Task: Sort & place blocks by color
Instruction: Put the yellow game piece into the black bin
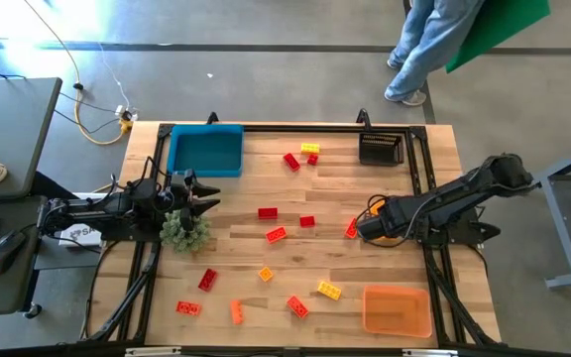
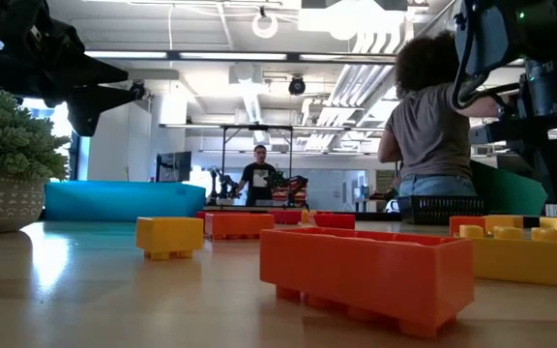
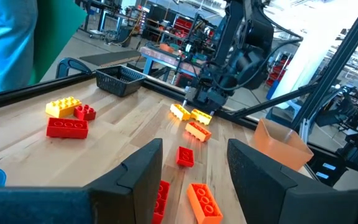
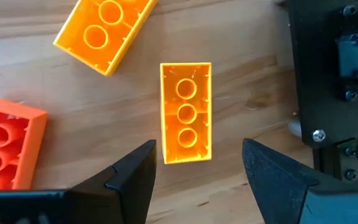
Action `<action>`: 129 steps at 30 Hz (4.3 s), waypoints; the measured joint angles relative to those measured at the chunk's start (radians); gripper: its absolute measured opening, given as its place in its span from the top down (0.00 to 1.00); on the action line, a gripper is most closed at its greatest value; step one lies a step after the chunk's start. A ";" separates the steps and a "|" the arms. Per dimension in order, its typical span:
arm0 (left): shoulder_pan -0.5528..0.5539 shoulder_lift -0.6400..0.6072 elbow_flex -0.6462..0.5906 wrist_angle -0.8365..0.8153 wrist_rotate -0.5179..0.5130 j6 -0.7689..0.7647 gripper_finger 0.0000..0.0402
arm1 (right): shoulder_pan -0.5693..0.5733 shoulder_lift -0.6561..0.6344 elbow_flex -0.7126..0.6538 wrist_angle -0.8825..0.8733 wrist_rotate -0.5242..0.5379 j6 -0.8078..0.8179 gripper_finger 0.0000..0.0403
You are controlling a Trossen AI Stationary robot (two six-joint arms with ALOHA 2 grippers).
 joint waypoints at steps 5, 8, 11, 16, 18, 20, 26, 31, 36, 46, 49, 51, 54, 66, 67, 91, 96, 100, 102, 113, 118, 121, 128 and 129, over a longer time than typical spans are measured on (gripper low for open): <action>0.000 0.000 0.000 0.000 0.000 0.000 0.58 | 0.000 0.041 0.000 0.010 -0.001 -0.004 0.44; 0.000 0.000 0.000 0.000 0.000 0.000 0.58 | 0.000 0.060 0.000 0.025 -0.001 -0.004 0.44; 0.000 0.000 0.000 0.000 0.000 0.000 0.58 | 0.000 0.076 0.000 0.042 0.000 -0.001 0.44; 0.000 0.000 0.000 0.000 0.000 0.000 0.58 | 0.000 0.108 -0.001 0.052 0.006 -0.001 0.44; 0.000 0.000 0.000 0.000 0.000 0.000 0.58 | 0.000 0.118 -0.015 0.072 0.005 0.001 0.44; 0.000 0.000 0.000 0.000 0.000 0.000 0.58 | 0.003 0.123 -0.034 0.108 0.008 0.003 0.44; 0.000 0.000 0.000 0.000 0.000 0.000 0.58 | 0.003 0.126 -0.073 0.135 0.020 0.026 0.44; 0.000 0.000 0.000 0.000 0.000 0.000 0.58 | 0.004 0.121 -0.112 0.203 0.021 0.027 0.44; 0.000 0.000 0.000 0.000 0.000 0.000 0.58 | 0.003 0.122 -0.113 0.210 0.012 0.027 0.50; 0.000 0.000 0.000 0.000 0.000 -0.079 0.58 | 0.002 0.127 -0.083 0.189 -0.011 0.018 0.72; 0.000 0.000 0.000 0.000 0.000 -0.079 0.58 | 0.004 0.128 -0.057 0.166 -0.039 0.018 0.72; 0.000 0.000 0.000 0.000 0.000 -0.079 0.58 | 0.003 0.128 -0.041 0.156 -0.036 0.022 0.72; 0.000 0.000 0.000 0.000 0.000 -0.079 0.58 | 0.004 0.128 -0.008 0.144 -0.028 0.023 0.72; 0.000 0.000 0.000 0.000 0.000 -0.131 0.58 | -0.004 0.126 0.256 -0.101 0.148 0.046 0.72; 0.000 0.000 0.000 0.000 0.000 -0.131 0.58 | -0.009 0.126 0.281 -0.127 0.171 0.045 0.72; 0.000 0.000 0.000 0.000 0.000 -0.160 0.58 | -0.530 0.125 0.443 -0.231 0.420 -0.768 0.71; 0.000 0.000 0.000 0.018 -0.033 -0.290 0.58 | -0.705 0.125 0.443 -0.133 0.420 -1.085 0.71; 0.000 0.000 0.000 0.109 -0.086 -0.332 0.58 | -0.827 0.125 0.443 -0.025 0.406 -1.310 0.71; 0.000 0.000 0.000 0.167 -0.111 -0.331 0.58 | -0.879 0.125 0.443 0.033 0.389 -1.408 0.71; 0.000 0.023 0.128 0.237 -0.250 -0.125 0.58 | -1.075 0.125 0.377 0.269 0.298 -1.766 0.71; 0.000 0.106 0.222 0.232 -0.284 -0.003 0.58 | -1.119 0.125 0.318 0.300 0.229 -1.859 0.71; 0.000 0.182 0.273 0.230 -0.289 0.049 0.58 | -1.134 0.125 0.285 0.308 0.224 -1.898 0.71; 0.001 0.429 0.369 0.225 -0.289 0.109 0.58 | -1.157 0.126 0.235 0.332 0.223 -1.956 0.71; 0.001 0.471 0.382 0.224 -0.289 0.115 0.58 | -1.161 0.126 0.229 0.339 0.223 -1.957 0.71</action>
